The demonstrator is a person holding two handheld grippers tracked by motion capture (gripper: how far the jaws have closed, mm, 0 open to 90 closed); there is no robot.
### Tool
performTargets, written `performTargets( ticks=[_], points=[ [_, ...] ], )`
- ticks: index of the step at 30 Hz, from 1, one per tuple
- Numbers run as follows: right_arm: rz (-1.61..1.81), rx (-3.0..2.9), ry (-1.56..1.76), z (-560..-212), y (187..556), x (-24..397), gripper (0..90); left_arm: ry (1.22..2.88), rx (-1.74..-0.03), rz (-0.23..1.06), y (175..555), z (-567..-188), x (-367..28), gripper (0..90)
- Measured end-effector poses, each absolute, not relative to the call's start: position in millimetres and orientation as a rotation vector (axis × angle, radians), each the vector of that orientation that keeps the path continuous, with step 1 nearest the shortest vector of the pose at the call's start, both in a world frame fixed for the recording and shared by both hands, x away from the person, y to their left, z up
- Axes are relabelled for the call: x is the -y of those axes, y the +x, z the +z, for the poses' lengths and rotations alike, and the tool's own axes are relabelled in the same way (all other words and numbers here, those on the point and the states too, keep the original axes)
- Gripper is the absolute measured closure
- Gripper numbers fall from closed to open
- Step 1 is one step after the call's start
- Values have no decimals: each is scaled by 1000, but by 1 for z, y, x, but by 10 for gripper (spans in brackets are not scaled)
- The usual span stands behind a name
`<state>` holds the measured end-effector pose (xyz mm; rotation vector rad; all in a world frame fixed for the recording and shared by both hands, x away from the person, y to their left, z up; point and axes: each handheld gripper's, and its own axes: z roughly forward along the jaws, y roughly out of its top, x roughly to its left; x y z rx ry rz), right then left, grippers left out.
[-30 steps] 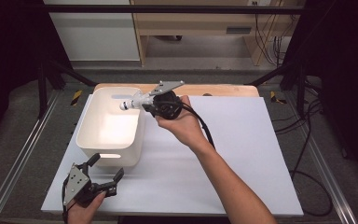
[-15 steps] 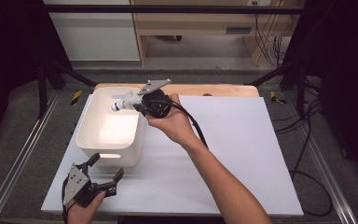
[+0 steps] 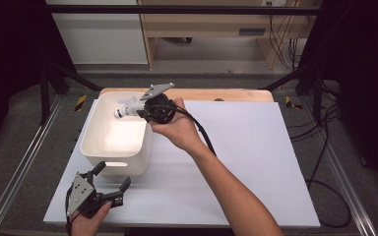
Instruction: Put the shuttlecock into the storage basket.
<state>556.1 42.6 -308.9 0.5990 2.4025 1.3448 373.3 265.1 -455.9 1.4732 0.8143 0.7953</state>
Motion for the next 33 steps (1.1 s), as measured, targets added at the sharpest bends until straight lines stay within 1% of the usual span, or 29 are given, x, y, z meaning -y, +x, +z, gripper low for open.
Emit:
performTargets(
  ticks=[33],
  points=[
    [1353, -2423, 593, -325, 568, -56, 893, 1476, -816, 793, 373, -456, -265, 17]
  ],
)
